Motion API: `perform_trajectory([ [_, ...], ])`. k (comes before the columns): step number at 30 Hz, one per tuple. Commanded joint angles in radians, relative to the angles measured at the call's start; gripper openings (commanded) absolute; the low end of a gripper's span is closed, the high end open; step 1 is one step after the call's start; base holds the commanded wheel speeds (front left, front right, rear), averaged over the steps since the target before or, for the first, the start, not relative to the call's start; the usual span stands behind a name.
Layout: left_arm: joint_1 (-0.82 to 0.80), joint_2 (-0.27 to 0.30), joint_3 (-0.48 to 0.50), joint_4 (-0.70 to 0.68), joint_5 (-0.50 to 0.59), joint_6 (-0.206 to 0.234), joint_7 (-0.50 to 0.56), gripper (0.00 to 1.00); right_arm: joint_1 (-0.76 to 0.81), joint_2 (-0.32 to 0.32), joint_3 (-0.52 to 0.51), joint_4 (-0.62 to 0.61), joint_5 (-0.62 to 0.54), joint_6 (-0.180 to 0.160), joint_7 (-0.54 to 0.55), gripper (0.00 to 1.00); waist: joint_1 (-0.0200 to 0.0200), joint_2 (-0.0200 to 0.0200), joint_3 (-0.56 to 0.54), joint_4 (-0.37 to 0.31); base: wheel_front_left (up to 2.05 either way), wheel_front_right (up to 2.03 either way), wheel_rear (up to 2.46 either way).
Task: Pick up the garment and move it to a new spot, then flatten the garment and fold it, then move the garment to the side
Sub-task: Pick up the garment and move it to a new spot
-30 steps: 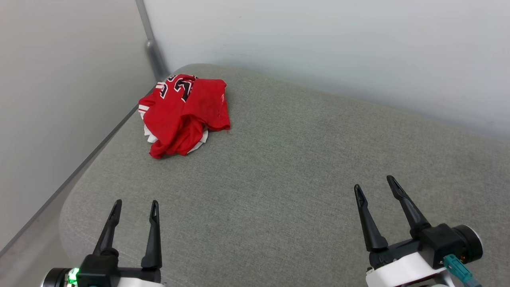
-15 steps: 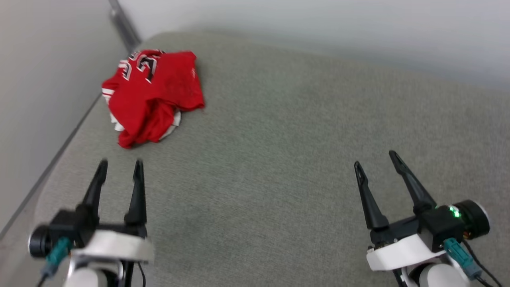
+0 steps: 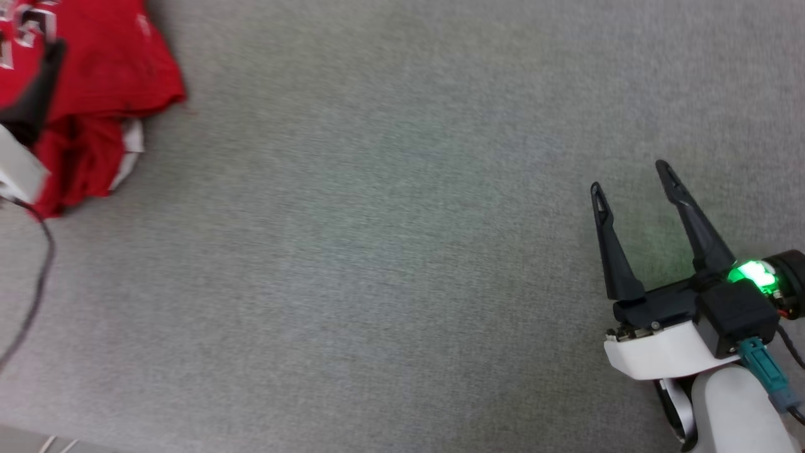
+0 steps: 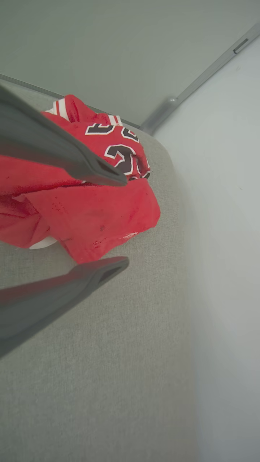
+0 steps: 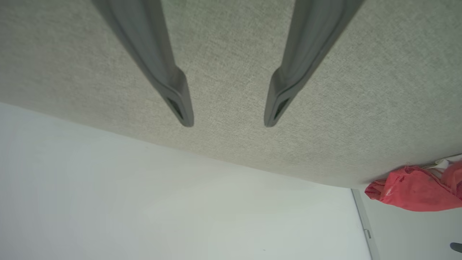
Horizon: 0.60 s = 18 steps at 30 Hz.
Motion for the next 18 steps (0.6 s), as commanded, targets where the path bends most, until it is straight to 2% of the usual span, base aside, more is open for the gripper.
perform_trajectory([
  [1, -0.046, 0.032, -0.021, 0.019, -0.046, 0.0, 0.064, 1.0, -0.018, -0.004, -0.004, -0.01, -0.011, 0.0, -0.002, 1.0, -0.0002, 0.0, 0.08, -0.062, 0.0, 0.0, 0.0],
  [4, -0.121, 0.075, -0.028, 0.09, -0.182, 0.0, 0.23, 1.0, -0.026, -0.002, -0.005, -0.018, -0.011, 0.0, -0.002, 1.0, -0.0002, 0.0, 0.119, -0.084, 0.0, 0.0, 0.0],
  [5, -0.201, 0.125, -0.026, 0.156, -0.308, 0.0, 0.427, 1.0, -0.034, 0.004, 0.002, -0.025, -0.013, 0.0, -0.002, 1.0, -0.0002, 0.0, 0.163, -0.116, 0.0, 0.0, 0.0],
  [6, -0.221, 0.142, -0.042, 0.175, -0.316, 0.0, 0.479, 1.0, -0.037, 0.008, -0.001, -0.024, -0.01, 0.0, -0.001, 1.0, -0.0002, 0.0, 0.184, -0.131, 0.0, 0.0, 0.0],
  [11, -0.255, 0.155, -0.053, 0.208, -0.345, 0.0, 0.549, 1.0, -0.037, 0.012, -0.003, -0.014, -0.002, -0.001, 0.002, 1.0, -0.0002, 0.0, 0.216, -0.153, 0.0, 0.0, 0.0],
  [12, -0.259, 0.161, -0.06, 0.22, -0.342, 0.0, 0.564, 0.93, -0.039, 0.014, -0.003, -0.012, 0.005, -0.001, 0.003, 1.0, -0.0002, 0.0, 0.223, -0.157, 0.0, 0.0, 0.0],
  [14, -0.263, 0.165, -0.08, 0.231, -0.336, 0.0, 0.59, 0.56, -0.043, 0.016, 0.001, -0.01, 0.01, -0.001, 0.005, 1.0, -0.0002, 0.0, 0.232, -0.165, 0.0, 0.0, 0.0],
  [15, -0.266, 0.162, -0.083, 0.243, -0.337, 0.0, 0.595, 0.49, -0.045, 0.017, 0.003, -0.009, 0.01, -0.001, 0.005, 1.0, -0.0002, 0.0, 0.235, -0.167, 0.0, 0.0, 0.0],
  [16, -0.267, 0.156, -0.085, 0.257, -0.343, 0.0, 0.601, 0.46, -0.046, 0.017, 0.004, -0.009, 0.011, -0.001, 0.005, 1.0, -0.0002, 0.0, 0.237, -0.17, 0.0, 0.0, 0.0],
  [17, -0.264, 0.148, -0.091, 0.268, -0.35, 0.0, 0.612, 0.3, -0.046, 0.018, 0.005, -0.008, 0.013, -0.001, 0.005, 1.0, -0.0002, 0.0, 0.238, -0.172, 0.0, 0.0, 0.0],
  [18, -0.257, 0.143, -0.101, 0.275, -0.355, 0.0, 0.624, 0.0, -0.046, 0.018, 0.006, -0.007, 0.014, -0.001, 0.005, 1.0, -0.0002, 0.0, 0.238, -0.173, 0.0, 0.0, 0.0],
])
